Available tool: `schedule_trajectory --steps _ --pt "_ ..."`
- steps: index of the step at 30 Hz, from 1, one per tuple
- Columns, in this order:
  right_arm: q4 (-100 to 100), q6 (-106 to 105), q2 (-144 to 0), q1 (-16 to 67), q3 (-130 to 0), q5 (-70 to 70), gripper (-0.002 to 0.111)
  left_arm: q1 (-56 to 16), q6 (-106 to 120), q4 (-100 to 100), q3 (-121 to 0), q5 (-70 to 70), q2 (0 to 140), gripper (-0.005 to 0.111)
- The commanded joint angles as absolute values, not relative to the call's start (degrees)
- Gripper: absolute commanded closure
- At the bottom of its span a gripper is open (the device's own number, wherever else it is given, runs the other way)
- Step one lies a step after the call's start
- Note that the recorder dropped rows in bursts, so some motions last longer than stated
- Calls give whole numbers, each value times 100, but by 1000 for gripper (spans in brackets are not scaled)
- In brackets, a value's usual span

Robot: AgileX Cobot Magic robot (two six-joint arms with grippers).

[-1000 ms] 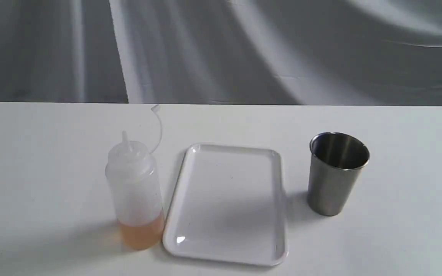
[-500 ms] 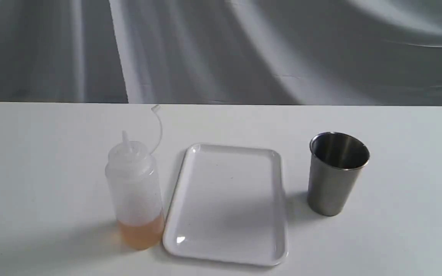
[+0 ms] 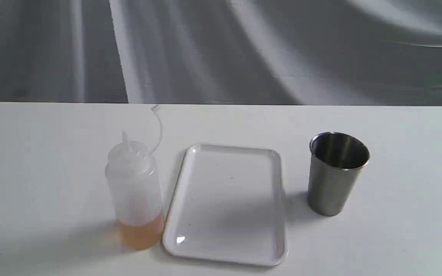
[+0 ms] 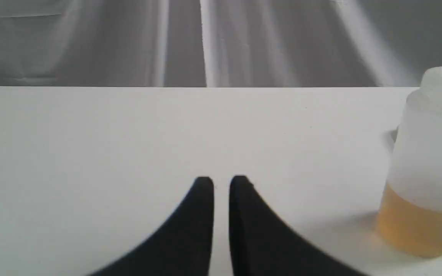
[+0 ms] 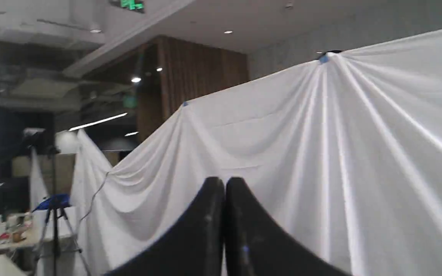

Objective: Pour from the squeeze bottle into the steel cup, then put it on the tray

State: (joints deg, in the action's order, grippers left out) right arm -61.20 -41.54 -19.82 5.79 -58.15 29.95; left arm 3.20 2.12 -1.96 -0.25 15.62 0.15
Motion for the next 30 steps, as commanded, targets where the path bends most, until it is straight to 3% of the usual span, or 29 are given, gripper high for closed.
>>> schedule_trajectory --steps 1,13,21,30 --pt "-6939 -5070 -2555 584 -6356 3499 108 307 185 -195 0 1521 0 98" --pt "-7123 -5142 -3561 584 -7181 3515 108 307 203 -195 0 1521 0 98" --pt "-7552 -5078 -3591 584 -7352 2425 108 307 203 -195 0 1521 0 98" --pt "-7132 -5078 -4431 584 -8766 2563 108 307 187 -195 0 1521 0 98"
